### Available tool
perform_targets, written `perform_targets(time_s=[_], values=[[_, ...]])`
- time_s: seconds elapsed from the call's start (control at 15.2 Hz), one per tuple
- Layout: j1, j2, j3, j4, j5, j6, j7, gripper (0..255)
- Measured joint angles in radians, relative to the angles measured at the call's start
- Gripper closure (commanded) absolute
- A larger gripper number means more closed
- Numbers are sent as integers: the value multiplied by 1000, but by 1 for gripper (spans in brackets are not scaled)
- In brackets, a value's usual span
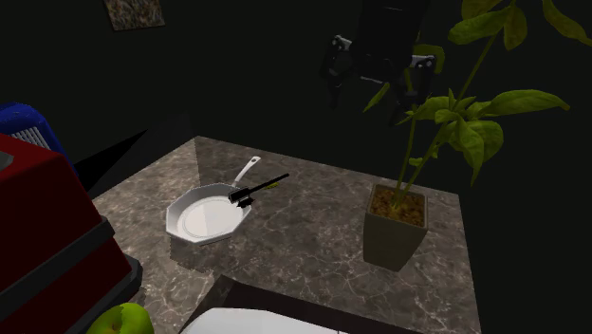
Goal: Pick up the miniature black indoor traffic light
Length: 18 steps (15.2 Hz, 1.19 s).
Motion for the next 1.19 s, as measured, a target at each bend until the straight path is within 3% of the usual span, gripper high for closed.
perform_targets(time_s=[0.26,1.19], values=[[12,62,24,0,17,45,24,0],[80,553,149,138,89,288,164,0]])
